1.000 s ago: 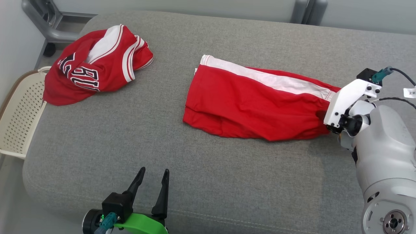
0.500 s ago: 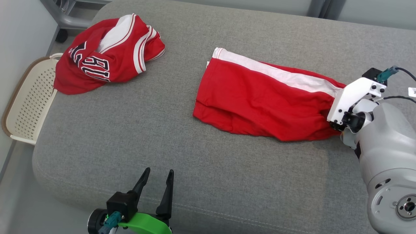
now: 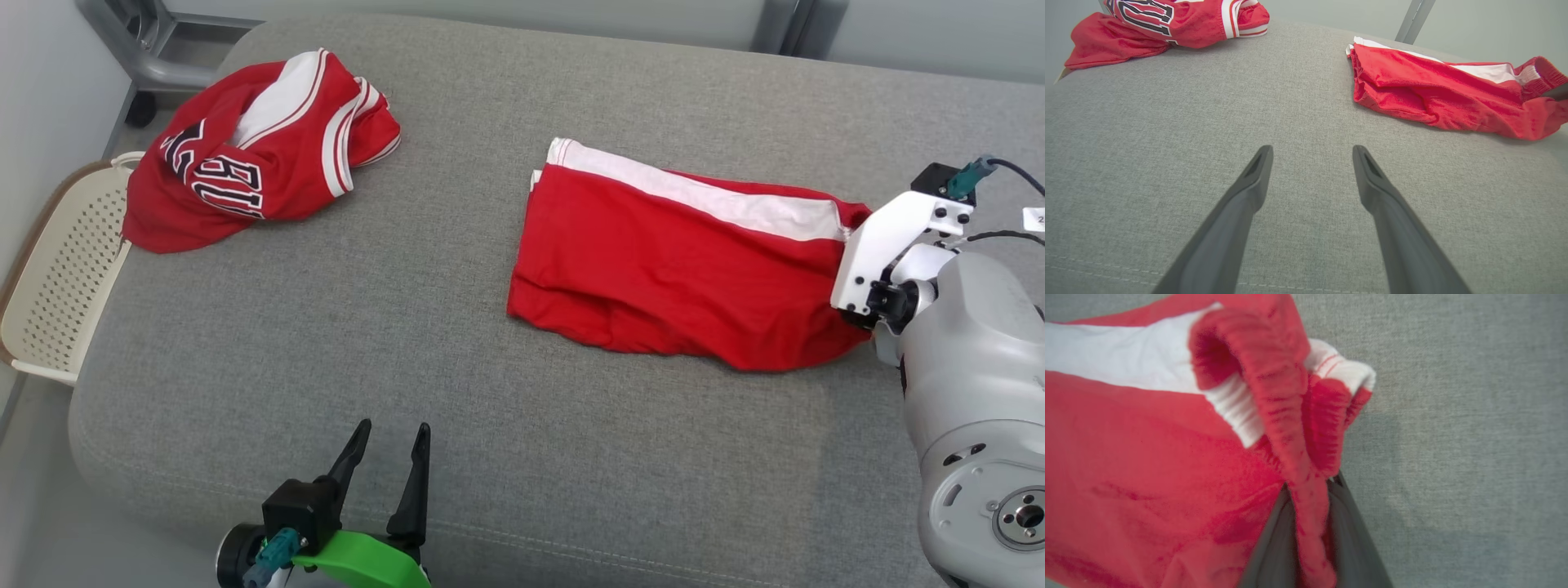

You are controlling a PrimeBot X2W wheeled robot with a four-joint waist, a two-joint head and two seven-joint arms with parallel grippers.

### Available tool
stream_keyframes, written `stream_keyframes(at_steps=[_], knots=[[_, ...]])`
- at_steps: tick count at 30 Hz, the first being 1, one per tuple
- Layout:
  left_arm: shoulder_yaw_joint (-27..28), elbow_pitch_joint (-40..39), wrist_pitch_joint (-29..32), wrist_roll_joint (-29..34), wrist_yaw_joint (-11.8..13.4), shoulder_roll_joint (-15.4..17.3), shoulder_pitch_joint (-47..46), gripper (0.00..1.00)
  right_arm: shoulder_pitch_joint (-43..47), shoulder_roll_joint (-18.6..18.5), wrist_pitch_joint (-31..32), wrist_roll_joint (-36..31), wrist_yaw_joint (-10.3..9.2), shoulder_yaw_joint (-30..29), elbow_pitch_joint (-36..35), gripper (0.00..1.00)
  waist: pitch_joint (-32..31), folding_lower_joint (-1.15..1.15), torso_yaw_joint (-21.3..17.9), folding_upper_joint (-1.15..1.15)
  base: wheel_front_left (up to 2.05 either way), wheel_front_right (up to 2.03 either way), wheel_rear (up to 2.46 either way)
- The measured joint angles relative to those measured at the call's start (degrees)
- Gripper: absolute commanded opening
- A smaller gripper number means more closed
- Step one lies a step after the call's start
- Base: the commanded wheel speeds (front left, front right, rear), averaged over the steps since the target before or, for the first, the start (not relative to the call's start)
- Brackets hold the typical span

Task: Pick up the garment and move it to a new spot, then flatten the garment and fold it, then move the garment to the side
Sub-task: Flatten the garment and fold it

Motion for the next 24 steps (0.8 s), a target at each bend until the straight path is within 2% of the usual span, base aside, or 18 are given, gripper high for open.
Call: stream_keyframes(at_steps=[8,18,21,24], knots=[[-1.11,0.08,-0.14,-0.05,0.07,-0.2,0.03,1.0,1.99,-0.03,4.07,-3.78,0.0,2.2,-8.02,0.0,-2.04,0.0,-0.25,0.0,0.0,0.0,0.0],[-1.82,0.02,-0.15,-0.43,0.29,-0.23,0.9,1.0,7.58,-0.03,13.97,-4.78,0.0,9.23,-24.35,0.0,-3.02,0.0,2.46,0.0,0.0,0.0,0.0],[-2.0,-0.02,-0.14,-0.52,0.32,-0.18,0.91,1.0,7.53,-0.08,16.63,-4.55,0.0,11.37,-26.17,0.0,-3.11,0.0,3.46,0.0,0.0,0.0,0.0],[-2.04,-0.07,-0.15,-0.59,0.34,-0.14,0.94,1.0,5.87,-0.09,18.39,0.52,-0.01,13.44,-24.61,0.0,-3.08,0.0,4.45,0.0,0.0,0.0,0.0]])
